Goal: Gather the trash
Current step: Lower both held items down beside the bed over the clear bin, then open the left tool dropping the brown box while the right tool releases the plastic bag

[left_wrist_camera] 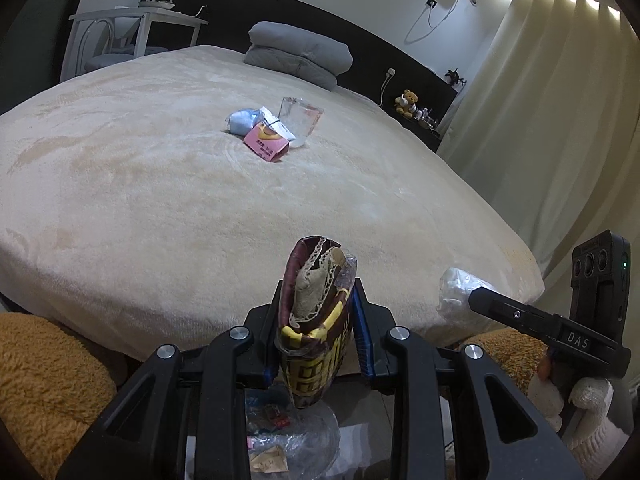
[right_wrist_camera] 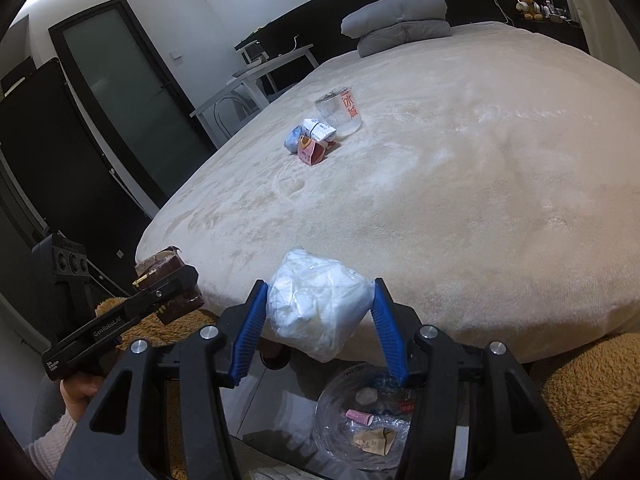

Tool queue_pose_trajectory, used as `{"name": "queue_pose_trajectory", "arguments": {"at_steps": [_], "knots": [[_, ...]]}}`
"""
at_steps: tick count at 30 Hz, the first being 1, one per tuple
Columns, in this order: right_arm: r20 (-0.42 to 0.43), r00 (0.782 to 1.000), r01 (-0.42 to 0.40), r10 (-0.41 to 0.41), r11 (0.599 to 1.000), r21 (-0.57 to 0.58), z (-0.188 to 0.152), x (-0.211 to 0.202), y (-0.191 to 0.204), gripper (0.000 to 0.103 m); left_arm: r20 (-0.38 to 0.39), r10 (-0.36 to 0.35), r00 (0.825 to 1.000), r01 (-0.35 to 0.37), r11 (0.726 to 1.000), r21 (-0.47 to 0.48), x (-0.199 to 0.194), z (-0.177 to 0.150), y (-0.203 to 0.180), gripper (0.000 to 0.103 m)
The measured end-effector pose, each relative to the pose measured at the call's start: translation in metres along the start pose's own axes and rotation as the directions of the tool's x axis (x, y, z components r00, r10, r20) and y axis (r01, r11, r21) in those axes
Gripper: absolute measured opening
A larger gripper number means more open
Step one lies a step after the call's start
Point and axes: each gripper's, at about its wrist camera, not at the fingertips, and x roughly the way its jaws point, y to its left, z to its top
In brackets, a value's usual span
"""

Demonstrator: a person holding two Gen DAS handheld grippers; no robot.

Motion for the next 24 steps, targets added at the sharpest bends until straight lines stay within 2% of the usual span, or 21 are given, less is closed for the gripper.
{"name": "queue_pose_trajectory", "arguments": {"at_steps": [8, 13, 20, 24], "knots": [[-0.086, 0.996, -0.033, 0.034, 0.999, 0.009, -0.023, 0.008, 0.003, 0.053, -0.105, -0.023, 0.994, 0.023, 1.000, 0.004, 0.012, -0.029, -0.009, 0.029], [-0.174, 0.984, -0.028, 0.032, 0.999, 0.025, -0.035, 0.022, 0.001, 0.053, -0.204, 0.000, 0.979, -0.003, 1.000, -0.015, 0.028, -0.046, -0.007, 0.029], [-0.322, 0.946, 0.045, -0.024, 0.997, 0.058, -0.055, 0.052, -0.013, 0.053, -0.326, 0.012, 0.945, -0.022, 0.999, -0.028, 0.051, -0.065, -0.001, 0.029], [-0.409, 0.912, 0.099, -0.041, 0.988, 0.120, -0.064, 0.071, -0.030, 0.053, -0.423, 0.010, 0.906, -0.044, 0.997, -0.069, 0.072, -0.077, 0.009, 0.029]]}}
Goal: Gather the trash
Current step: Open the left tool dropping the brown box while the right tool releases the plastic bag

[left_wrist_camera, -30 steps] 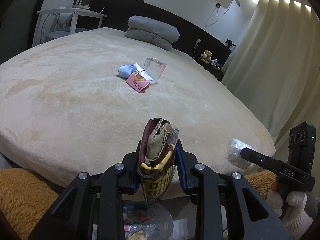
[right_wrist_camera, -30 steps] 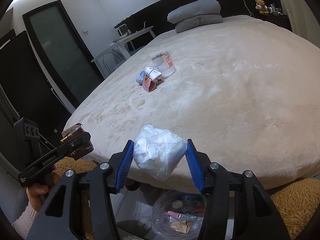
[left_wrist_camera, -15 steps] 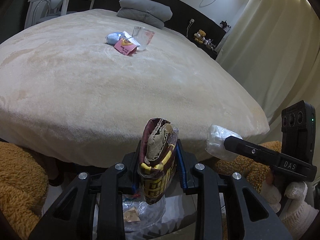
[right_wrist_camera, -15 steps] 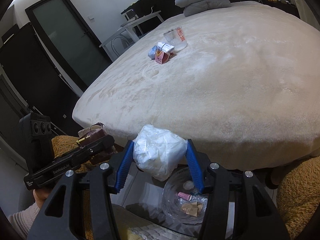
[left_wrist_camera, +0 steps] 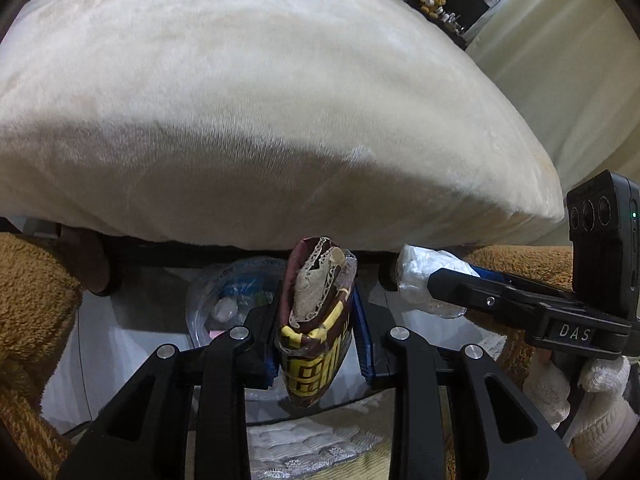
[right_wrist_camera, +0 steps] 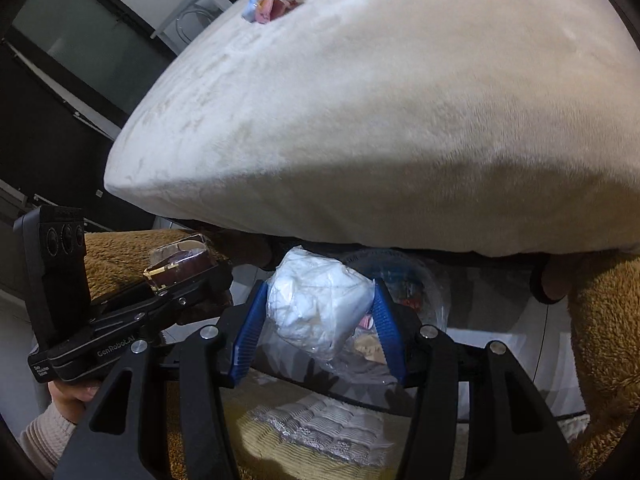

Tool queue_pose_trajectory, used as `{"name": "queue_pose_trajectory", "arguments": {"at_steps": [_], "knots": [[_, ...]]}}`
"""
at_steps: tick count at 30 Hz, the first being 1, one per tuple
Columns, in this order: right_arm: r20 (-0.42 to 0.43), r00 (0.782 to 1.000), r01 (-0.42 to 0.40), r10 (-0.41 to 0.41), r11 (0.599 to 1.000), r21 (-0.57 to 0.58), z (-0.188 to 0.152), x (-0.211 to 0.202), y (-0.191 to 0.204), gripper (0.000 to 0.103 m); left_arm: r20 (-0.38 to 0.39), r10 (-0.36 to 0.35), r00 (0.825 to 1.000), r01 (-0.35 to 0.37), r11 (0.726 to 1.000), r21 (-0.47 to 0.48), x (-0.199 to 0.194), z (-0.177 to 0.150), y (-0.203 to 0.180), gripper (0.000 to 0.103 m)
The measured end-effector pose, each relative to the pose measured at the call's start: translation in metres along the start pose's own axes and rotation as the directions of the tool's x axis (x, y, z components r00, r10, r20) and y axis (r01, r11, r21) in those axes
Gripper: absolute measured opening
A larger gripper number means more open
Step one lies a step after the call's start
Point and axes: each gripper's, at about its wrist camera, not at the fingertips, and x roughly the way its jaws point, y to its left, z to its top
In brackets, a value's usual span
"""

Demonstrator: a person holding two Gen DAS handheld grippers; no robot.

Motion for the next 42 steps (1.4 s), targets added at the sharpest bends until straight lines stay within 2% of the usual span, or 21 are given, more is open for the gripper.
{"name": "queue_pose_trajectory", "arguments": {"at_steps": [6, 14, 18, 21, 24, 25, 26, 28, 35, 42], "knots": [[-0.100, 0.995, 0.033, -0.022, 0.993, 0.111, 0.005, 0.028, -0.018, 0.053, -0.136, 0.006, 0.991, -0.014, 0.998, -0.061, 0.035, -0.003, 0.011, 0.029], [-0.176, 0.983, 0.074, -0.042, 0.981, 0.178, 0.004, 0.048, -0.031, 0.053, -0.257, 0.052, 0.965, -0.066, 0.997, -0.046, 0.070, -0.010, 0.009, 0.029], [-0.195, 0.980, 0.087, -0.049, 0.977, 0.193, 0.004, 0.053, -0.035, 0.053, -0.302, 0.067, 0.951, -0.084, 0.996, -0.043, 0.080, -0.013, 0.010, 0.029], [-0.205, 0.978, 0.086, -0.040, 0.972, 0.221, 0.004, 0.056, -0.038, 0.053, -0.312, 0.076, 0.947, -0.091, 0.995, -0.034, 0.081, -0.015, 0.009, 0.029], [-0.186, 0.982, 0.078, -0.034, 0.969, 0.235, 0.005, 0.058, -0.038, 0.057, -0.338, 0.075, 0.938, -0.094, 0.995, -0.040, 0.082, -0.017, 0.011, 0.030], [-0.184, 0.982, 0.075, -0.030, 0.968, 0.240, 0.006, 0.058, -0.039, 0.058, -0.350, 0.094, 0.932, -0.112, 0.993, -0.030, 0.086, -0.019, 0.011, 0.030], [-0.182, 0.983, 0.071, -0.026, 0.967, 0.244, 0.006, 0.058, -0.038, 0.058, -0.356, 0.114, 0.927, -0.131, 0.991, -0.024, 0.088, -0.019, 0.011, 0.040], [-0.178, 0.984, 0.072, -0.029, 0.967, 0.243, 0.007, 0.058, -0.038, 0.060, -0.355, 0.111, 0.928, -0.132, 0.990, -0.038, 0.087, -0.018, 0.012, 0.055], [-0.169, 0.985, 0.069, -0.027, 0.966, 0.247, 0.007, 0.051, -0.040, 0.061, -0.335, 0.091, 0.938, -0.114, 0.992, -0.051, 0.081, -0.015, 0.013, 0.055], [-0.118, 0.993, 0.054, -0.029, 0.976, 0.212, 0.003, 0.031, -0.039, 0.061, -0.264, 0.069, 0.962, -0.084, 0.995, -0.047, 0.060, -0.012, 0.010, 0.055]]}}
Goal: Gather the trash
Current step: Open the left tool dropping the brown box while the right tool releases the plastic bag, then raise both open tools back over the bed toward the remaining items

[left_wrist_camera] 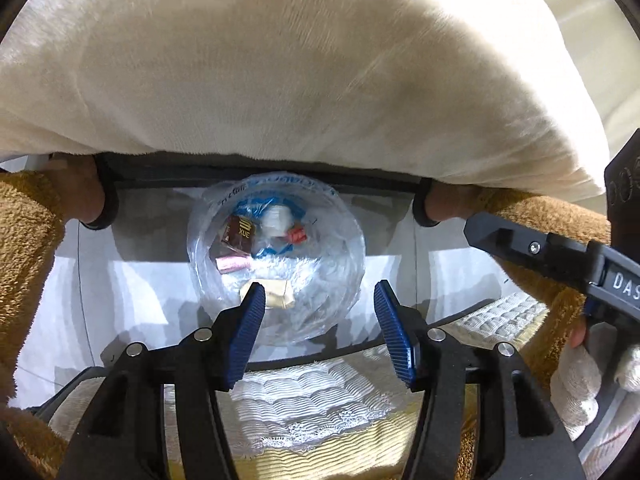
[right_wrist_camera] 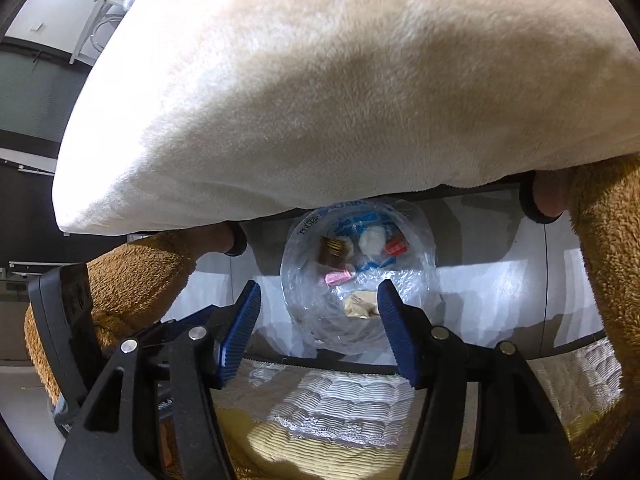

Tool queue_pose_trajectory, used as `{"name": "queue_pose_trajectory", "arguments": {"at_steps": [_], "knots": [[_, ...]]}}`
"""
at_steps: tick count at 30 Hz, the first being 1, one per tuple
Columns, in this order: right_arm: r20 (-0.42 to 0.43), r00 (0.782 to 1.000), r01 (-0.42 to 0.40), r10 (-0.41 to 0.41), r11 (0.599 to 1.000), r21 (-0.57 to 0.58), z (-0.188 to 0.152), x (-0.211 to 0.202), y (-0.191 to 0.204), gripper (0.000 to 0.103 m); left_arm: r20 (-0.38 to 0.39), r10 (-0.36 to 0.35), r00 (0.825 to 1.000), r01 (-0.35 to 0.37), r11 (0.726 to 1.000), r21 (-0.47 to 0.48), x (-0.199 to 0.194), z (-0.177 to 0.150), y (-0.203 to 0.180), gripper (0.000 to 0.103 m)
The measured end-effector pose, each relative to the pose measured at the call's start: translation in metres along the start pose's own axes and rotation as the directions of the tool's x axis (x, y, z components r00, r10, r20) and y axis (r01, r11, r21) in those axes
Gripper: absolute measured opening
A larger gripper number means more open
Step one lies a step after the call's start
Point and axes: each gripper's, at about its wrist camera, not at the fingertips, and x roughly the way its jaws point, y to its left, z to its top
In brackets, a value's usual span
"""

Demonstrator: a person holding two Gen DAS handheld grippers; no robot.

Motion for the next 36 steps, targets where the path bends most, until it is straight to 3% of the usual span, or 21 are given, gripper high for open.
{"name": "queue_pose_trajectory", "arguments": {"at_steps": [5, 10, 14, 19, 26, 31, 36], "knots": [[0.088, 0.995, -0.044, 0.052, 0.995, -0.085, -0.007, -0.025, 0.010, 0.061, 0.102, -0.037, 0.994, 0.032, 0.998, 0.056, -0.029, -0.004, -0.008, 0.055], [0.190, 0.978, -0.048, 0.085, 0.980, -0.193, -0.015, -0.053, 0.023, 0.061, 0.213, -0.080, 0.974, 0.056, 0.992, 0.118, -0.060, -0.006, -0.014, 0.055], [0.286, 0.954, -0.014, 0.094, 0.963, -0.267, -0.016, -0.077, 0.034, 0.061, 0.299, -0.103, 0.949, 0.057, 0.985, 0.160, -0.087, -0.005, -0.018, 0.055], [0.407, 0.907, 0.037, 0.109, 0.941, -0.336, -0.012, -0.108, 0.048, 0.061, 0.397, -0.122, 0.910, 0.042, 0.978, 0.203, -0.122, 0.002, -0.023, 0.055], [0.496, 0.860, 0.111, 0.119, 0.906, -0.410, 0.008, -0.136, 0.072, 0.061, 0.489, -0.159, 0.858, 0.063, 0.976, 0.206, -0.162, 0.025, -0.021, 0.055], [0.515, 0.845, 0.125, 0.140, 0.886, -0.447, 0.029, -0.147, 0.081, 0.061, 0.537, -0.147, 0.831, 0.027, 0.974, 0.224, -0.185, 0.051, -0.016, 0.056], [0.530, 0.835, 0.151, 0.149, 0.864, -0.480, 0.054, -0.152, 0.087, 0.061, 0.588, -0.125, 0.799, -0.055, 0.959, 0.278, -0.203, 0.079, -0.015, 0.058]]}}
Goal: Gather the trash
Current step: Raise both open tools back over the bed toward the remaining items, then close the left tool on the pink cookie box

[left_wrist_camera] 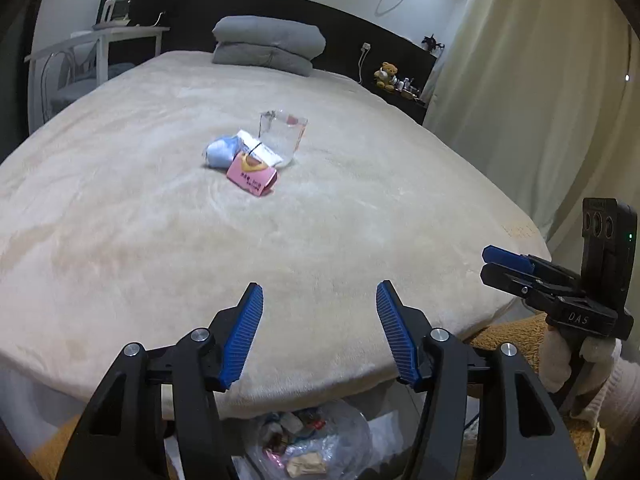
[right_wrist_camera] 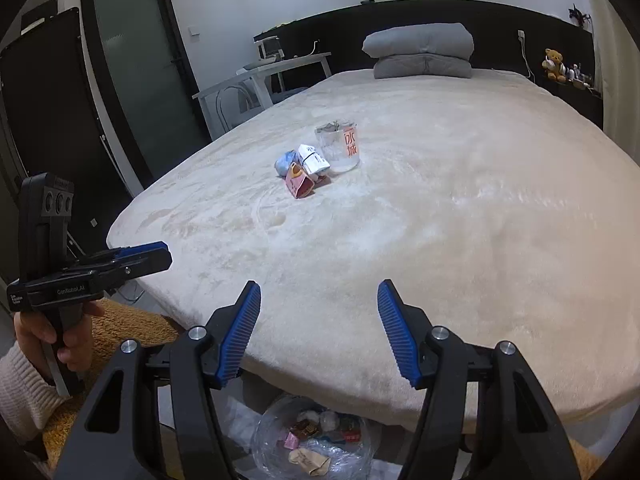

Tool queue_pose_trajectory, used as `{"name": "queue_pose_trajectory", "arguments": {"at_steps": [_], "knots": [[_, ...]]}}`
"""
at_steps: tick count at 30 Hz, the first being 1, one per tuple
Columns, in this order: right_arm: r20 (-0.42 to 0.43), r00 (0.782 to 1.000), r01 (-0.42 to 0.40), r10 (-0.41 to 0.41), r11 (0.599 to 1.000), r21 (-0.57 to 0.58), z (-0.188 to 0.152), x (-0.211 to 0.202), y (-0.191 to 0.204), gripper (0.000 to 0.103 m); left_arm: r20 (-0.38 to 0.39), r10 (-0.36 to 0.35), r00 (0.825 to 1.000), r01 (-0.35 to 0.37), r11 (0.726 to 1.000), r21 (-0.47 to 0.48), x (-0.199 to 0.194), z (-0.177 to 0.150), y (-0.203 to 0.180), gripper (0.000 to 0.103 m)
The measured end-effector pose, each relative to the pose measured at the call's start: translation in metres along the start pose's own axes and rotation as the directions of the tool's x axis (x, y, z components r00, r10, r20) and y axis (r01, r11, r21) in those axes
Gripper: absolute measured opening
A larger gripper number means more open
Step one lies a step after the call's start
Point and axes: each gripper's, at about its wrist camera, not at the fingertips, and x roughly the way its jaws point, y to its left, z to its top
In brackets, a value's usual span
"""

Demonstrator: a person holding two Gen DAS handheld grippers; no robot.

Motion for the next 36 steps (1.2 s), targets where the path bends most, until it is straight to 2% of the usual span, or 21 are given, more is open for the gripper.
{"name": "queue_pose_trajectory", "arguments": {"at_steps": [3, 5, 6, 10, 11, 13, 16, 20, 22, 23, 28, 36], "knots": [[0.017, 1.000, 0.003, -0.003, 1.000, -0.011, 0.012, 0.007, -0.009, 0.061, 0.014, 0.013, 1.000, -0.013, 0.999, 0.050, 0.006, 0.016, 0.005, 0.059], [0.025, 1.000, 0.004, -0.003, 1.000, -0.007, 0.020, 0.012, -0.016, 0.061, 0.020, 0.014, 1.000, -0.016, 0.997, 0.074, 0.014, 0.027, 0.010, 0.066], [0.028, 1.000, 0.006, -0.006, 1.000, -0.008, 0.024, 0.016, -0.018, 0.061, 0.020, 0.011, 1.000, -0.012, 0.997, 0.082, 0.018, 0.031, 0.012, 0.067], [0.032, 1.000, -0.001, 0.001, 1.000, -0.011, 0.041, 0.027, -0.027, 0.063, -0.026, -0.008, 1.000, 0.011, 0.991, 0.133, 0.047, 0.048, 0.018, 0.070], [0.033, 0.999, -0.007, 0.007, 1.000, -0.006, 0.046, 0.029, -0.030, 0.065, -0.032, -0.014, 0.999, 0.019, 0.988, 0.154, 0.054, 0.051, 0.019, 0.082], [0.041, 0.999, -0.015, 0.015, 1.000, 0.006, 0.055, 0.034, -0.035, 0.069, -0.030, -0.011, 0.999, 0.016, 0.981, 0.192, 0.065, 0.057, 0.021, 0.097], [0.046, 0.999, -0.028, 0.028, 1.000, 0.007, 0.067, 0.043, -0.039, 0.074, -0.039, 0.005, 0.999, 0.004, 0.976, 0.219, 0.090, 0.067, 0.031, 0.096], [0.050, 0.998, -0.040, 0.041, 0.999, -0.019, 0.080, 0.055, -0.039, 0.079, -0.053, 0.009, 0.999, 0.002, 0.978, 0.210, 0.118, 0.079, 0.050, 0.096], [0.068, 0.996, -0.047, 0.049, 0.998, -0.033, 0.086, 0.058, -0.040, 0.091, -0.051, 0.012, 0.999, -0.001, 0.980, 0.198, 0.128, 0.085, 0.059, 0.096], [0.075, 0.996, -0.054, 0.057, 0.998, -0.040, 0.089, 0.059, -0.040, 0.095, -0.058, 0.001, 0.998, 0.010, 0.981, 0.193, 0.132, 0.089, 0.062, 0.096], [0.069, 0.995, -0.064, 0.067, 0.997, -0.047, 0.097, 0.072, -0.044, 0.095, -0.068, -0.003, 0.998, 0.016, 0.983, 0.181, 0.158, 0.101, 0.077, 0.096], [0.066, 0.993, -0.098, 0.101, 0.994, -0.040, 0.101, 0.075, -0.043, 0.095, -0.112, -0.050, 0.993, 0.070, 0.981, 0.181, 0.192, 0.115, 0.085, 0.096]]}}
